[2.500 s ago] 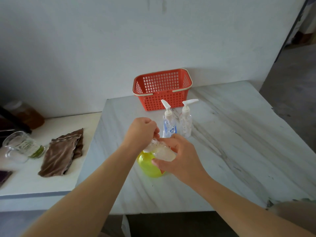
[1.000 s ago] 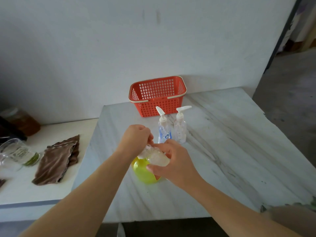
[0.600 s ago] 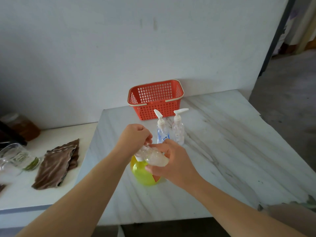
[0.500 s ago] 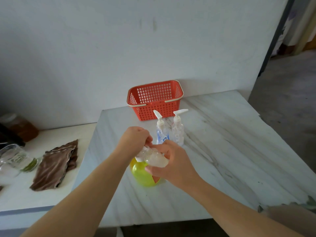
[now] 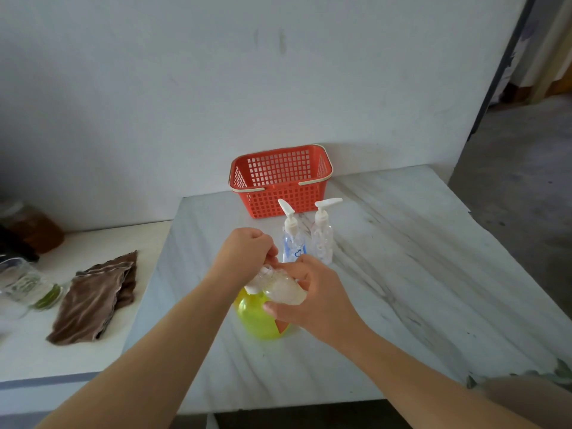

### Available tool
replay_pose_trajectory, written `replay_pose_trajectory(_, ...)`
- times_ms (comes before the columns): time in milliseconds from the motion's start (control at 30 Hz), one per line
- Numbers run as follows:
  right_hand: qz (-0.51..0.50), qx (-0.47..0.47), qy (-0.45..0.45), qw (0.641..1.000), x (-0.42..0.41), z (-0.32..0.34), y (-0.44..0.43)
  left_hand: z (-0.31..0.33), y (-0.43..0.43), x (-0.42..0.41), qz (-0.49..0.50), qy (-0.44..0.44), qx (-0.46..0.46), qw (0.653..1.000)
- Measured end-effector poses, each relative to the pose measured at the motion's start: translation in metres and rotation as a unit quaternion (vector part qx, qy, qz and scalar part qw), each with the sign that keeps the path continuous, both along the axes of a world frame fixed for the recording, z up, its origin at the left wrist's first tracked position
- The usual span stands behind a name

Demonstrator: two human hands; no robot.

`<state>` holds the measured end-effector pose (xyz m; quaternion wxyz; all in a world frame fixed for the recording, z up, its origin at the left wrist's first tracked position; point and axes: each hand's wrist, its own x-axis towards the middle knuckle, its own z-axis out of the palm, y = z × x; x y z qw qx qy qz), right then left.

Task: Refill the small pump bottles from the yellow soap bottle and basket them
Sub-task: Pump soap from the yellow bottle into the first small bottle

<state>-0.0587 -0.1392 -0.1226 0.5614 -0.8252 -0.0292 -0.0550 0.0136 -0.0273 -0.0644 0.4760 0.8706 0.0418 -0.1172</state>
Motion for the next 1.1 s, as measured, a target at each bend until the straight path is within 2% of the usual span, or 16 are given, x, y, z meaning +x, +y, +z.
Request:
replay_pose_trajectory(767, 0.004, 0.006, 0.005, 1.0, -0.0025, 0.0016, -0.0009, -0.0006, -0.0006, -0.0007, 0.004, 0.009, 0.0, 1.0)
replay_pose_trajectory(1100, 0.005, -0.021, -0.006, 1.0, -0.0014, 0.0011, 0.0, -0.0027, 0.001, 0.0013, 0.011, 0.004, 0.009, 1.0)
